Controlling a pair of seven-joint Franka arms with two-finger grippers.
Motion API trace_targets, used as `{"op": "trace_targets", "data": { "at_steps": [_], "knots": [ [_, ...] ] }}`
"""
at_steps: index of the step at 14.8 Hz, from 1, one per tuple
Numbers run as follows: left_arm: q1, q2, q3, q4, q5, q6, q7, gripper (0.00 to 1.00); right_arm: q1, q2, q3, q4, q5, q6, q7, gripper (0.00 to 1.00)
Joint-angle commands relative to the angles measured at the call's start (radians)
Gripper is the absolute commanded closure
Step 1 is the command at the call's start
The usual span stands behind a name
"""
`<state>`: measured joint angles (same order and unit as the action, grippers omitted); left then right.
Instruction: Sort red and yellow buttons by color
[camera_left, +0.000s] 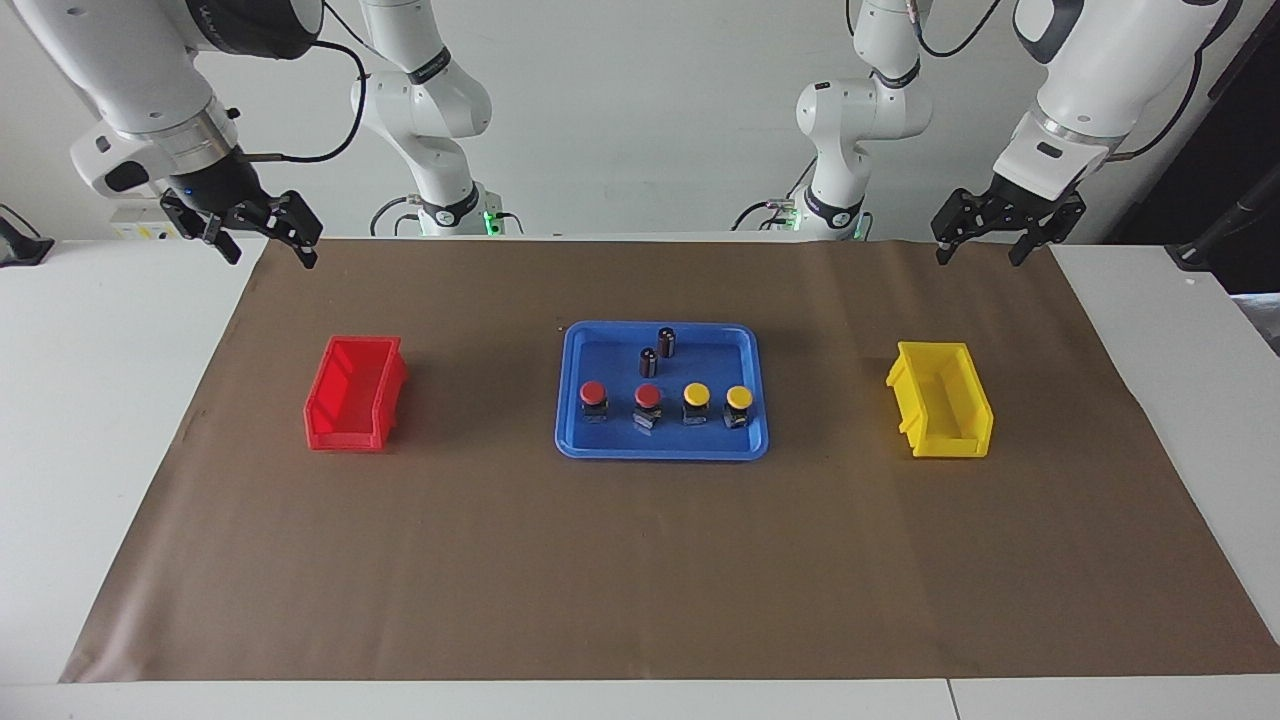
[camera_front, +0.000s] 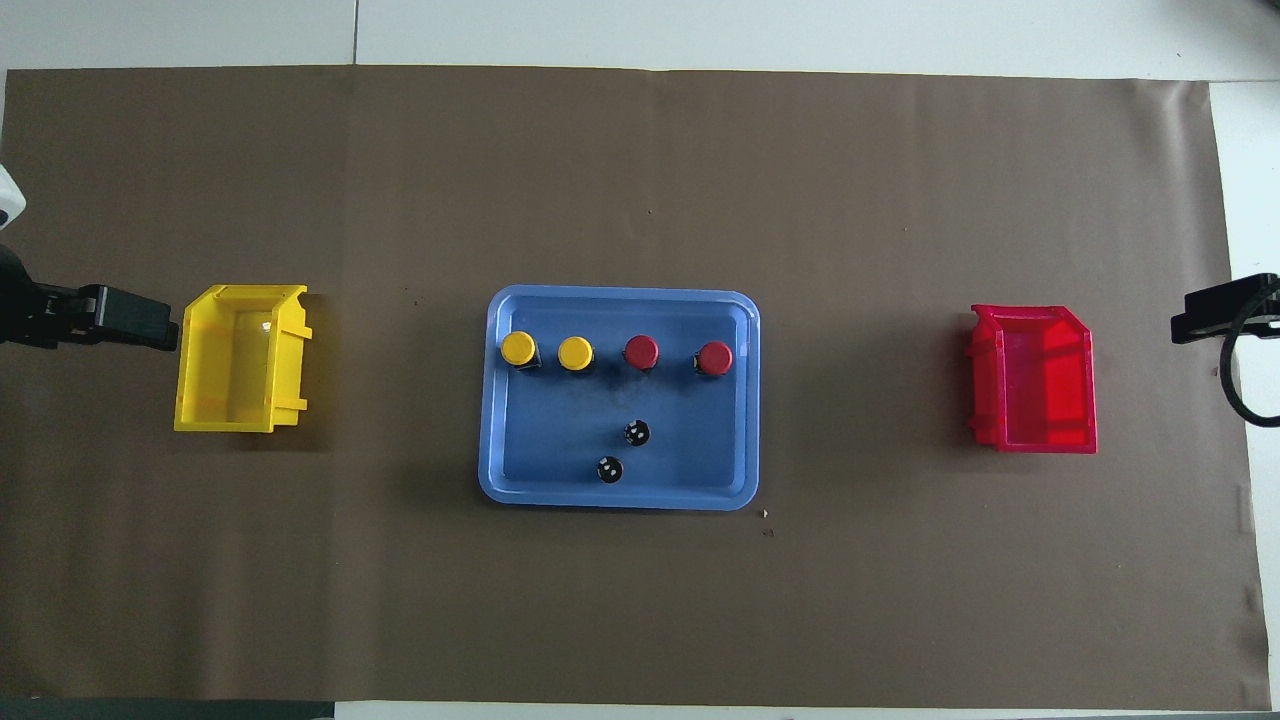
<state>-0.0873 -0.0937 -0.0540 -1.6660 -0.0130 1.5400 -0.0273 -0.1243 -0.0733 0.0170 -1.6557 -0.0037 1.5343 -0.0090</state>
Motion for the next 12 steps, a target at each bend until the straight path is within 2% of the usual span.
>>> {"op": "trace_targets", "data": {
  "at_steps": [1, 12],
  "knots": [
    [0.011, -0.024, -0.004, -0.021, -0.013, -0.008, 0.013, 0.00, -0.011, -0.019, 0.008, -0.019, 0.007, 0.012, -0.022, 0.00],
    [0.011, -0.024, -0.004, -0.021, -0.013, -0.008, 0.013, 0.00, -0.003, -0.025, 0.021, -0.027, 0.016, -0.016, -0.026, 0.00]
  ]
}}
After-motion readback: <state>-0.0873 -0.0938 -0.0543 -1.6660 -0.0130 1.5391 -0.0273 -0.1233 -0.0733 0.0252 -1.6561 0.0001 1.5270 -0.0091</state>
